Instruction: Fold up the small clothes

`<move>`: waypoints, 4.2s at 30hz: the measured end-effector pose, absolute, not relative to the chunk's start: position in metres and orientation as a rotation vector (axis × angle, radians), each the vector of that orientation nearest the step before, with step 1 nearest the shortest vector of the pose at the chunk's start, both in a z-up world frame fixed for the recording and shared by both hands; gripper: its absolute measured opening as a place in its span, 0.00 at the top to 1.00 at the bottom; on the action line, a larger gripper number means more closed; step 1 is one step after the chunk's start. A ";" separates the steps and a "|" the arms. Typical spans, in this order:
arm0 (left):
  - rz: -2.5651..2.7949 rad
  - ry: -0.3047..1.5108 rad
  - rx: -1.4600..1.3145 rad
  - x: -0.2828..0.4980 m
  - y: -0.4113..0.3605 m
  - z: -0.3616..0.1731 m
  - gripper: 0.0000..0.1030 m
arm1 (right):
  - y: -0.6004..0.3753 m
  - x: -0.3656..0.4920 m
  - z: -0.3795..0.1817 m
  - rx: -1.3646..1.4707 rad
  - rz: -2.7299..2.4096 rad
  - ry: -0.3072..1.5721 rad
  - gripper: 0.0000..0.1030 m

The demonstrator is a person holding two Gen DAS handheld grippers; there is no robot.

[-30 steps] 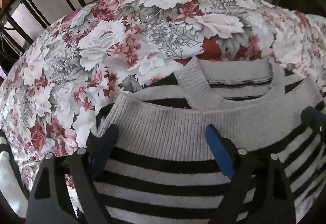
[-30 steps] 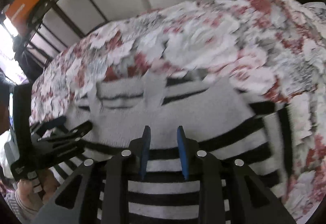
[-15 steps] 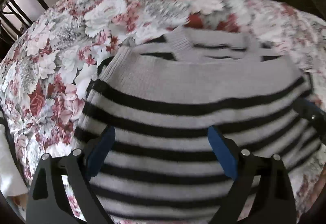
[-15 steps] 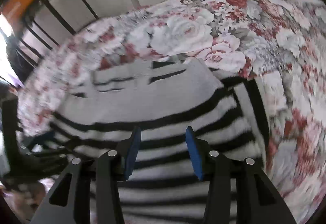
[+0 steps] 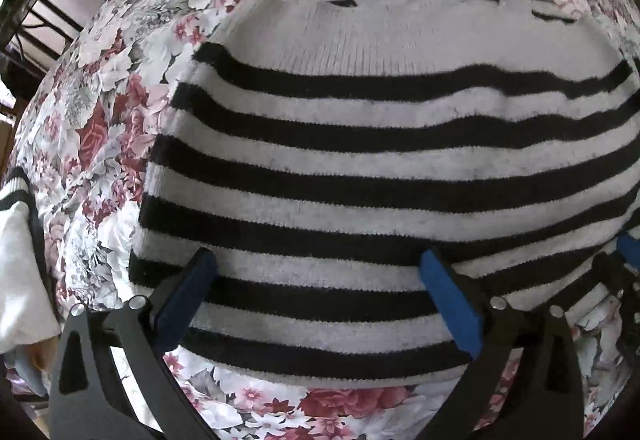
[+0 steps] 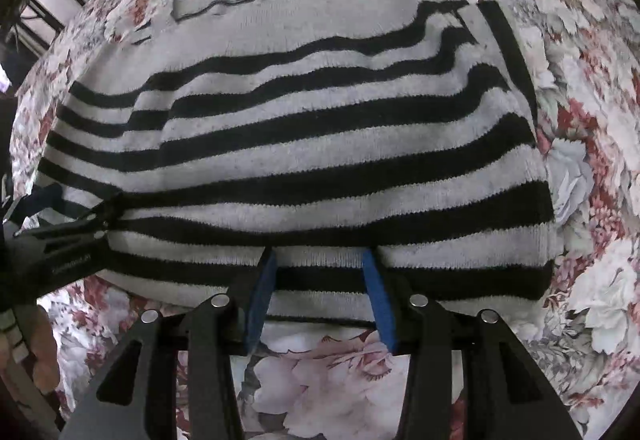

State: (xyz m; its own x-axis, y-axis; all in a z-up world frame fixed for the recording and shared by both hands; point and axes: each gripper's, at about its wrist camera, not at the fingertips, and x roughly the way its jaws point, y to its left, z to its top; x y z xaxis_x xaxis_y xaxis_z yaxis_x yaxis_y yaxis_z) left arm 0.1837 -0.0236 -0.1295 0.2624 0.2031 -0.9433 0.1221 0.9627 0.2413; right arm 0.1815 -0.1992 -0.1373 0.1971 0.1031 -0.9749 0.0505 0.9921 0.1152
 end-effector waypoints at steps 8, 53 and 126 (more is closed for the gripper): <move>0.063 1.280 0.281 0.172 -0.023 -0.109 0.04 | -0.193 0.164 -0.112 0.131 0.045 1.317 0.55; 0.068 1.264 0.260 0.155 -0.018 -0.107 0.04 | -0.242 0.150 -0.107 0.379 -0.052 1.292 0.33; -0.001 1.302 0.212 0.231 -0.036 -0.130 0.04 | -0.362 0.171 -0.122 0.912 -0.192 1.154 0.36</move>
State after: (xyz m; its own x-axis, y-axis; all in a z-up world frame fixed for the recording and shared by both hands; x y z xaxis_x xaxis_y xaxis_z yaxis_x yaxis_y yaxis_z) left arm 0.2314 -0.0362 -0.1300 0.2683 0.1187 -0.9560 0.1198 0.9806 0.1554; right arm 0.1705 -0.3619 -0.1218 0.4322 0.3072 -0.8478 0.5658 0.6398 0.5202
